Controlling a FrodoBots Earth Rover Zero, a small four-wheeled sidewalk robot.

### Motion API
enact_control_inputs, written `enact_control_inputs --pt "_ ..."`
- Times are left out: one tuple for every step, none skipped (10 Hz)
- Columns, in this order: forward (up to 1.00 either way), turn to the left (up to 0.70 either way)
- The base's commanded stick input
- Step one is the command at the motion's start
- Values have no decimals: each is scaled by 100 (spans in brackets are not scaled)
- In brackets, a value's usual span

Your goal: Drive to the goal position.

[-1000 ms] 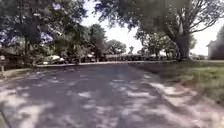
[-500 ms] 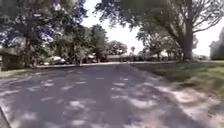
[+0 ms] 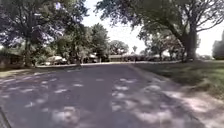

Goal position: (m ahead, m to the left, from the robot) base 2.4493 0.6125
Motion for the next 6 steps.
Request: enact_control_inputs --pt "69 3" --pt "69 3" --pt "69 3" --pt "69 3" --pt "69 3" --pt "69 3"
